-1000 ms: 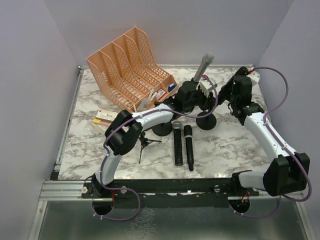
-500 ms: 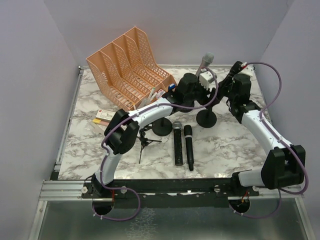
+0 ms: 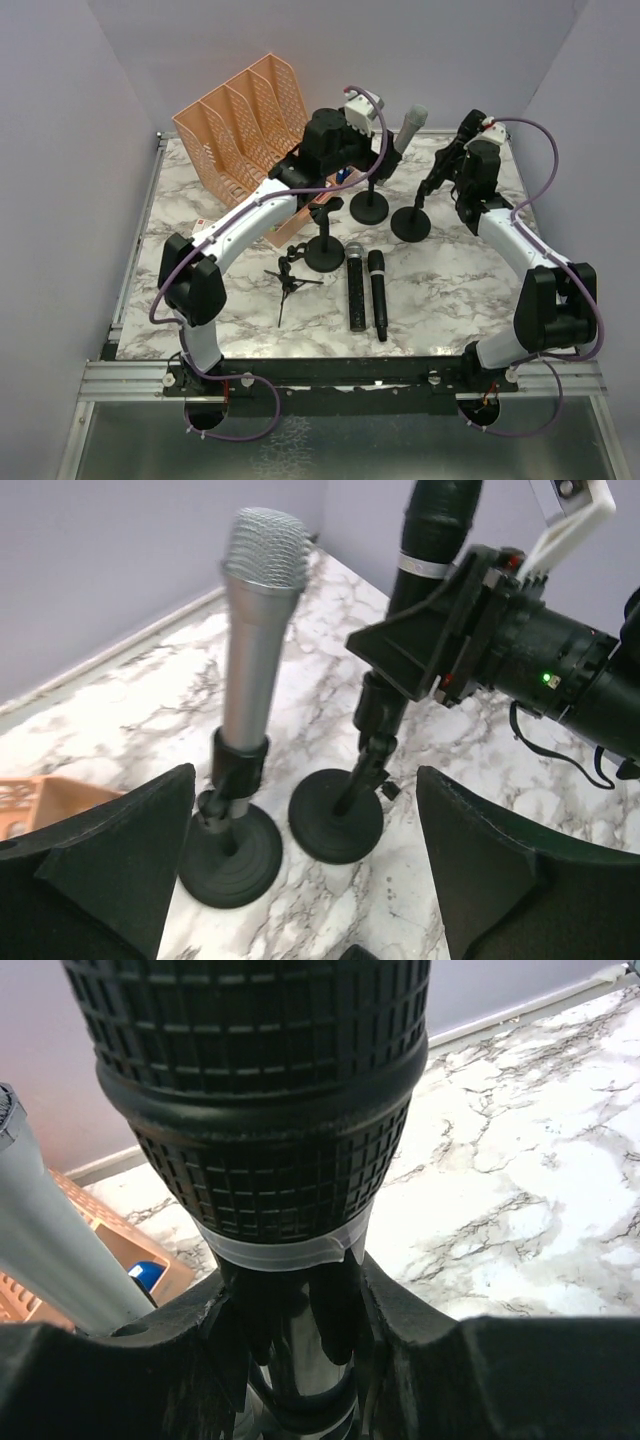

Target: Attach the microphones to the stand

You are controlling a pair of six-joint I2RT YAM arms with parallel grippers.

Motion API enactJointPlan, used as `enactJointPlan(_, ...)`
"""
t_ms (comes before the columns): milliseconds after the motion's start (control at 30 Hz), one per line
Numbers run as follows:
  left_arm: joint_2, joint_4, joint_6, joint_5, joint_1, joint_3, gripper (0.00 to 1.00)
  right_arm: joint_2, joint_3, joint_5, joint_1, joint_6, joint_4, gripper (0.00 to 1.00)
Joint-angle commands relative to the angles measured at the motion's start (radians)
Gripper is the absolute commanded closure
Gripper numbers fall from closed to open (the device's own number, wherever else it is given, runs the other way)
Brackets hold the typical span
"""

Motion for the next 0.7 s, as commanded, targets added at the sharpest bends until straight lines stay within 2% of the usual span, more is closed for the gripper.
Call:
enactJointPlan(0, -0.079, -0.115, 0.014, -0.100, 0.033, -0.042, 0.09, 0.003, 0.036, -0.013, -0.008, 0.017, 0.100, 0.64)
enactJointPlan(133, -0.137, -0.134, 0.037, -0.133, 0.046, -0.102, 0.05, -0.002, 0.047, -0.035, -0.008, 0.014, 0.025, 0.44)
enactJointPlan(167, -0.152, -0.133, 0.040, -0.139, 0.053, -0.116, 0.02, -0.007, 0.052, -0.044, -0.008, 0.013, 0.003, 0.40)
enactJointPlan(267, -0.212, -0.090, 0.056, -0.126, 0.091, -0.195, 0.01, -0.042, 0.056, -0.073, -0.008, 0.018, -0.050, 0.33)
enactJointPlan(400, -0.300, -0.006, 0.089, -0.084, 0.137, -0.312, 0.01, -0.084, 0.077, -0.096, -0.008, 0.025, -0.157, 0.29)
enactJointPlan(667, -0.405, -0.056, 0.156, 0.070, 0.205, -0.401, 0.01, -0.231, 0.069, -0.165, -0.008, -0.045, -0.365, 0.28)
